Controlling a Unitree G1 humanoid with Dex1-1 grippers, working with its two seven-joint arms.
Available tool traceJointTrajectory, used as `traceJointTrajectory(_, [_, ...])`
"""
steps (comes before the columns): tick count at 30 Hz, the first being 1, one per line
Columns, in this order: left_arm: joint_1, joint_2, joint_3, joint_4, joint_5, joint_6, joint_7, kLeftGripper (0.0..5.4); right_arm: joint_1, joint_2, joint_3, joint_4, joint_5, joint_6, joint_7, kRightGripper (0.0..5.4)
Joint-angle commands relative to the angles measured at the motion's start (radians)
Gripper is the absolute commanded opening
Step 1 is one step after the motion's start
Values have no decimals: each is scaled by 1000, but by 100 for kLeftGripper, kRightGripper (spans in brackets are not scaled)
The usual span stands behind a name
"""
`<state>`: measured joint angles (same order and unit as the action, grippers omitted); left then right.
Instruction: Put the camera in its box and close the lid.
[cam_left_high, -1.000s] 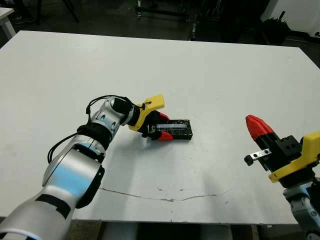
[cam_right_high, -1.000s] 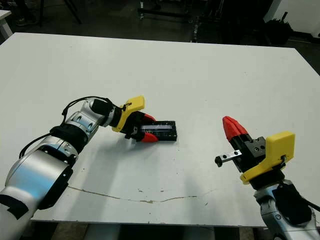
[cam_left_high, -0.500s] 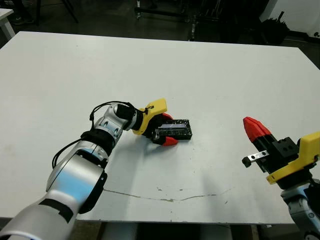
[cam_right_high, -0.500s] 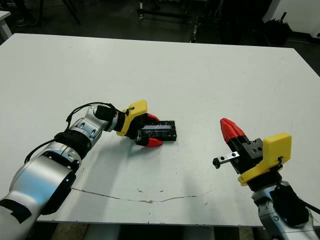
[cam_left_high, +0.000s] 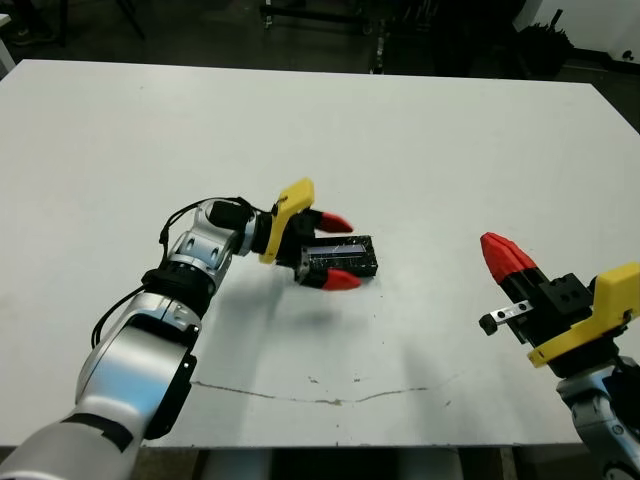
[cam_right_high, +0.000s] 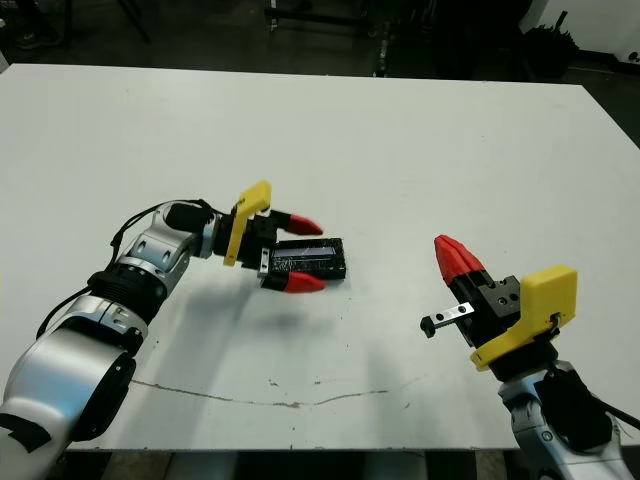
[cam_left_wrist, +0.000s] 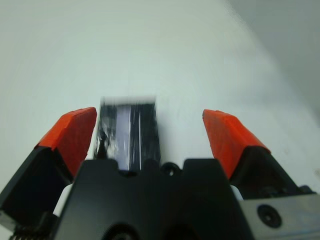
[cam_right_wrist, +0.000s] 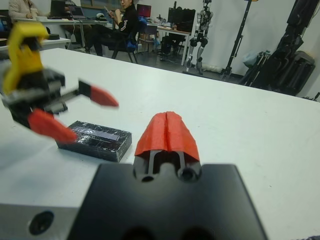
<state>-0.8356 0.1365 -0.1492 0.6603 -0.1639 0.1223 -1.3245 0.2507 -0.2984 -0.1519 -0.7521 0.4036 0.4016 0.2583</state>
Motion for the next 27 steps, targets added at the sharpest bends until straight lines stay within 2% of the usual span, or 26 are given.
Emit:
traceJointTrajectory(1, [46,47,40,-165,-58,99,44,539,-5,-3,2,6,-8,4,-6,0])
traceJointTrajectory(5, [82,113,95,-298,-115,147,95,539,-9,-1,7,12,-16,-8,-3,0])
traceJointTrajectory(9, [119,202,160,-335,-151,141,121,539,-15,1,5,16,-17,-10,-5,0])
traceJointTrajectory(12, [172,235,247,-379,-217,182,189,539,-22,4,2,20,-16,-9,-8,0])
traceJointTrajectory(14, [242,219,314,-442,-248,192,303,539,-28,11,2,18,-12,4,-21,0])
traceJointTrajectory(17, [398,100,394,-595,-233,106,578,522,-41,41,8,17,-8,26,-62,0])
traceJointTrajectory(19, [494,24,405,-676,-207,38,712,502,-48,72,21,19,-16,29,-100,0])
traceJointTrajectory(24, [716,-101,363,-821,-132,-105,908,426,-68,152,71,26,-81,38,-212,0])
traceJointTrajectory(27, [819,-149,320,-857,-55,-190,996,378,-73,174,96,41,-120,24,-239,0])
